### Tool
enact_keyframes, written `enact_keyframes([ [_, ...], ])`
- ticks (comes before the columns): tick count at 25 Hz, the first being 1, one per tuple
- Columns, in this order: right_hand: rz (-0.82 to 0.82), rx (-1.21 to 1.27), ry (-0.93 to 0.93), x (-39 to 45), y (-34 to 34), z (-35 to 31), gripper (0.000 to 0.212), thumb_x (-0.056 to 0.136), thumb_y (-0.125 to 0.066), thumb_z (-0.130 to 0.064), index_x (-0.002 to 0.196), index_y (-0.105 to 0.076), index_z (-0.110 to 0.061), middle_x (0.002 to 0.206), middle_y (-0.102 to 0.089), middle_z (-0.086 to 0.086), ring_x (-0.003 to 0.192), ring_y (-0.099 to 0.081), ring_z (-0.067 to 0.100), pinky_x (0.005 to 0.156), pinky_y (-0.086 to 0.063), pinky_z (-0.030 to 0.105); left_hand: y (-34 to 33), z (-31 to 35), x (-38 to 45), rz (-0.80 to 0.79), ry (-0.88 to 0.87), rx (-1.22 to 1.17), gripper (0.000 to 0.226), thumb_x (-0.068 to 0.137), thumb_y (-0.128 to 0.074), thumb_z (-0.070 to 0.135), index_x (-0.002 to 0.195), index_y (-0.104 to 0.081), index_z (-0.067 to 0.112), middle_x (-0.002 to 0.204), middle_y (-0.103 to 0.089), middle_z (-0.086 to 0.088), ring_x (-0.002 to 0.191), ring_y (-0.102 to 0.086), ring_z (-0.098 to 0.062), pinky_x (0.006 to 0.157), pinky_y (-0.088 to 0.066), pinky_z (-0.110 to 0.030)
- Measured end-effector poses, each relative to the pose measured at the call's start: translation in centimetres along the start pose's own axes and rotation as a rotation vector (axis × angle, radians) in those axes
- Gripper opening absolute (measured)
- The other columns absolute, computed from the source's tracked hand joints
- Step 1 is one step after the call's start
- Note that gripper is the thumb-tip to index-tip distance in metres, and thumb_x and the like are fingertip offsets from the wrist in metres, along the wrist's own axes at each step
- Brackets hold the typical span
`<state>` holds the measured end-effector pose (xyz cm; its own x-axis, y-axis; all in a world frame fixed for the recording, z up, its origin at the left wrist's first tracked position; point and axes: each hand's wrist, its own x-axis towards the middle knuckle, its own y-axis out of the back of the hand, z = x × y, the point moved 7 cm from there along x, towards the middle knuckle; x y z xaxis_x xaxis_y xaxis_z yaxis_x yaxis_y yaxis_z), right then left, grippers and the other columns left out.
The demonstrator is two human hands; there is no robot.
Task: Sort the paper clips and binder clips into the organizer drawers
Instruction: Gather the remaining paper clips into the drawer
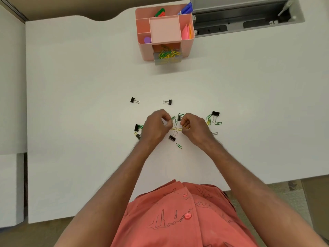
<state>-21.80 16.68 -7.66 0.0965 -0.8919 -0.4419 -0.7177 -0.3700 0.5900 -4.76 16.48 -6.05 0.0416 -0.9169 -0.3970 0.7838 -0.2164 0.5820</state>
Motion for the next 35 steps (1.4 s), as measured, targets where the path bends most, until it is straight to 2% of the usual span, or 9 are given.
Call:
enact_keyframes([
  [5,-0.080,0.142,-0.119,0.6,1.0,0.6,0.021,0.086,-0.067,0.001,0.092,-0.069,-0.019,0.090,-0.071,-0.001,0.076,-0.064,0.010,0.061,-0.049,0.011,7.2,6.2,6.4,0.281,-0.164,0.079,0.003,0.087,-0.064,0.030,0.087,-0.066,0.027,0.088,-0.067,0.012,0.079,-0.062,-0.010,0.071,-0.054,-0.035],
  [9,-0.041,0.264,-0.126,1.0,2.5,-0.3,0.016,0.084,-0.076,-0.004,0.090,-0.070,-0.018,0.086,-0.071,-0.003,0.074,-0.065,0.008,0.074,-0.055,0.025,11.1,10.7,12.4,0.412,-0.155,0.286,0.016,0.089,-0.055,0.028,0.097,-0.069,0.026,0.101,-0.071,0.006,0.093,-0.065,-0.021,0.070,-0.047,-0.032],
  [13,0.091,0.345,-0.054,2.8,5.7,-3.3,0.017,0.082,-0.077,-0.004,0.088,-0.070,-0.018,0.084,-0.071,-0.004,0.074,-0.066,0.005,0.078,-0.056,0.023,10.6,11.1,15.3,0.381,-0.140,0.456,0.023,0.094,-0.051,0.024,0.103,-0.072,0.026,0.107,-0.071,0.000,0.097,-0.065,-0.030,0.070,-0.041,-0.033],
  [17,0.319,0.330,0.161,7.5,10.1,-8.9,0.015,0.083,-0.072,-0.002,0.091,-0.069,-0.013,0.083,-0.070,-0.005,0.074,-0.065,0.003,0.077,-0.059,0.025,9.7,9.3,14.3,0.390,-0.153,0.351,0.023,0.095,-0.053,0.029,0.112,-0.068,0.031,0.114,-0.069,0.008,0.103,-0.064,-0.022,0.074,-0.042,-0.032],
  [20,0.435,0.187,0.349,11.8,12.0,-13.9,0.012,0.087,-0.069,-0.004,0.094,-0.066,-0.013,0.093,-0.069,-0.003,0.085,-0.065,0.005,0.077,-0.056,0.018,8.7,6.3,11.3,0.386,-0.148,0.274,0.019,0.096,-0.054,0.031,0.112,-0.065,0.032,0.108,-0.067,0.009,0.097,-0.063,-0.017,0.074,-0.046,-0.033],
  [23,0.445,-0.036,0.431,15.7,11.5,-16.5,0.012,0.092,-0.063,-0.004,0.099,-0.065,-0.013,0.105,-0.066,-0.001,0.098,-0.061,0.009,0.081,-0.056,0.020,7.9,2.5,7.4,0.371,-0.123,0.231,0.014,0.096,-0.055,0.028,0.107,-0.062,0.032,0.099,-0.062,0.012,0.090,-0.059,-0.010,0.072,-0.047,-0.031],
  [26,0.379,-0.163,0.450,17.4,10.2,-16.8,0.015,0.093,-0.057,-0.002,0.099,-0.065,-0.013,0.105,-0.066,0.000,0.098,-0.060,0.011,0.081,-0.057,0.028,8.2,-2.1,4.7,0.350,-0.016,0.163,0.015,0.096,-0.056,0.023,0.106,-0.062,0.032,0.100,-0.060,0.014,0.089,-0.057,-0.009,0.073,-0.046,-0.029],
  [32,0.479,0.014,0.497,12.2,9.9,-14.0,0.015,0.090,-0.055,-0.003,0.096,-0.067,-0.011,0.099,-0.066,0.002,0.090,-0.062,0.013,0.080,-0.055,0.025,8.1,-7.0,0.9,0.214,0.036,0.179,0.020,0.098,-0.058,0.015,0.114,-0.065,0.024,0.106,-0.057,0.011,0.089,-0.056,-0.010,0.072,-0.042,-0.023],
  [35,0.414,0.075,0.422,7.3,7.2,-9.8,0.016,0.090,-0.056,0.000,0.095,-0.067,-0.011,0.097,-0.065,0.001,0.087,-0.063,0.013,0.080,-0.056,0.028,6.9,-7.4,-0.3,0.086,0.043,0.256,0.026,0.094,-0.067,0.024,0.119,-0.064,0.025,0.113,-0.055,0.009,0.101,-0.056,-0.014,0.079,-0.047,-0.029],
])
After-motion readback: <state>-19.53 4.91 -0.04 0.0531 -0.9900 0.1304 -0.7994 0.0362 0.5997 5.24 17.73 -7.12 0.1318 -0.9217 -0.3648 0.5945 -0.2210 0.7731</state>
